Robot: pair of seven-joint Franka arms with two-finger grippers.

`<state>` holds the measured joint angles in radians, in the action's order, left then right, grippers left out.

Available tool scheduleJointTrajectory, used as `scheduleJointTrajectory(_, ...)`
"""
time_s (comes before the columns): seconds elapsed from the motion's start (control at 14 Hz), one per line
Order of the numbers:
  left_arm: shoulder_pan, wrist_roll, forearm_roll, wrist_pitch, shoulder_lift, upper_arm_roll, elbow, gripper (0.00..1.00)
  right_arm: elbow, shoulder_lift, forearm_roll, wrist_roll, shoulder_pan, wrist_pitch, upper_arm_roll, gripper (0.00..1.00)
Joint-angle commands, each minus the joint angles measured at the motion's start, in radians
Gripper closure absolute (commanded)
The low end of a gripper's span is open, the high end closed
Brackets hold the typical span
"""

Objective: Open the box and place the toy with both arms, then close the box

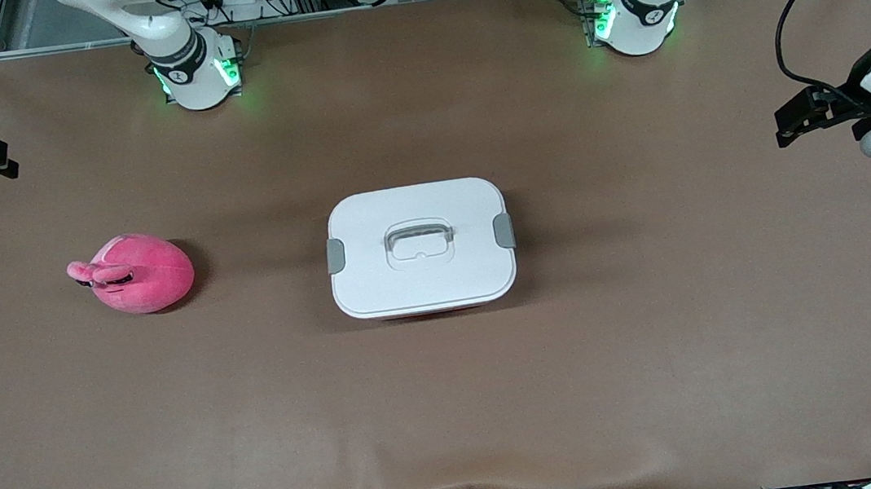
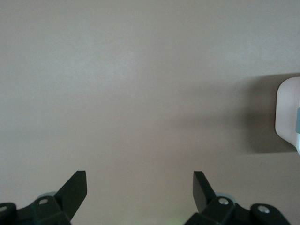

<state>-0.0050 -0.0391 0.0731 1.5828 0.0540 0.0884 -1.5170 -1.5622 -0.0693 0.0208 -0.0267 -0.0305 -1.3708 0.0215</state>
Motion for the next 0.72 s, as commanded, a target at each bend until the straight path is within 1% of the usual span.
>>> scheduleJointTrajectory(0.0,0.007,0.018,0.002,-0.015,0.004,0.002,0.008,0.0,0.002,-0.009,-0.013,0.016,-0.003,0.001,0.0,0.0)
scheduleJointTrajectory(0.29,0.005,0.016,0.005,-0.015,0.006,0.002,0.009,0.0,0.002,-0.009,-0.013,0.016,-0.003,0.001,0.0,0.0)
scheduleJointTrajectory(0.64,0.0,-0.002,0.01,-0.015,0.038,-0.004,0.02,0.0,0.004,-0.009,-0.013,0.016,-0.003,0.001,0.0,0.0)
